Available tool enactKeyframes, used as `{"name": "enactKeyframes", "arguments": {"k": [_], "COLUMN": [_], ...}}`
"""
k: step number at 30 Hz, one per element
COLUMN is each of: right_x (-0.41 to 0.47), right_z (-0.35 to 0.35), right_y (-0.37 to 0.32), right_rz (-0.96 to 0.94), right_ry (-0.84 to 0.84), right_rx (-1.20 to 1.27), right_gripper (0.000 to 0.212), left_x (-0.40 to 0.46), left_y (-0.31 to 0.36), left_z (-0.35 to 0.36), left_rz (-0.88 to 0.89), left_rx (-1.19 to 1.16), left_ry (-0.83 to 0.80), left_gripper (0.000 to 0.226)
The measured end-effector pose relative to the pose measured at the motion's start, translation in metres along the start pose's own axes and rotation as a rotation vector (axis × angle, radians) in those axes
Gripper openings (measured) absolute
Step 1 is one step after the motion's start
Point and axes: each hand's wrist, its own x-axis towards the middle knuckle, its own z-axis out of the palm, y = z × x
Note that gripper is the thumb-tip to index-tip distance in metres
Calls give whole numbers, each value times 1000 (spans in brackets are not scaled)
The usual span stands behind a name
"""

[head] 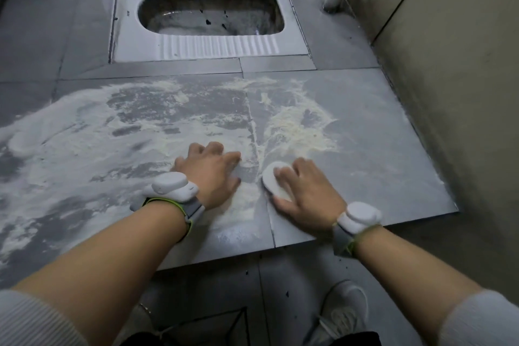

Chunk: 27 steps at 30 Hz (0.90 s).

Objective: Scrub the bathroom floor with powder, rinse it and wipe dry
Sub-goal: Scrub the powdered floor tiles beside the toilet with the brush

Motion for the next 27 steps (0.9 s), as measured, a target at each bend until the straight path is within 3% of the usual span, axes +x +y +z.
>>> {"name": "enactKeyframes", "arguments": {"k": [4, 5, 7, 9, 11, 14, 16, 19, 23, 27], "right_x": [45, 47, 33, 12, 15, 57, 67, 35, -3, 56], "right_z": [-14, -14, -14, -9, -4, -8, -8, -2, -10, -6], "right_y": [49, 50, 34, 15, 21, 44, 53, 65, 79, 61], "right_rz": [439, 432, 188, -48, -35, 328, 444, 556, 1020, 1076], "right_ry": [61, 101, 124, -2, -28, 108, 149, 250, 303, 300], "right_rx": [-80, -62, 14, 60, 21, -17, 44, 91, 112, 40], "right_gripper": [46, 47, 48, 48, 45, 43, 44, 44, 47, 57], "left_x": [18, 24, 34, 45, 52, 55, 54, 55, 54, 55], "left_y": [9, 11, 10, 7, 6, 9, 10, 13, 17, 17], "left_z": [-3, -2, -1, 1, 4, 5, 3, 1, 1, 2], "left_rz": [-17, -24, -37, -60, -73, -88, -99, -116, -130, -134], "left_rx": [-80, -88, -82, -53, -34, -36, -38, -38, -34, -22], "left_ry": [-31, -48, -79, -100, -115, -114, -115, -130, -118, -126], "left_gripper": [64, 66, 69, 73, 75, 75, 75, 75, 75, 76]}}
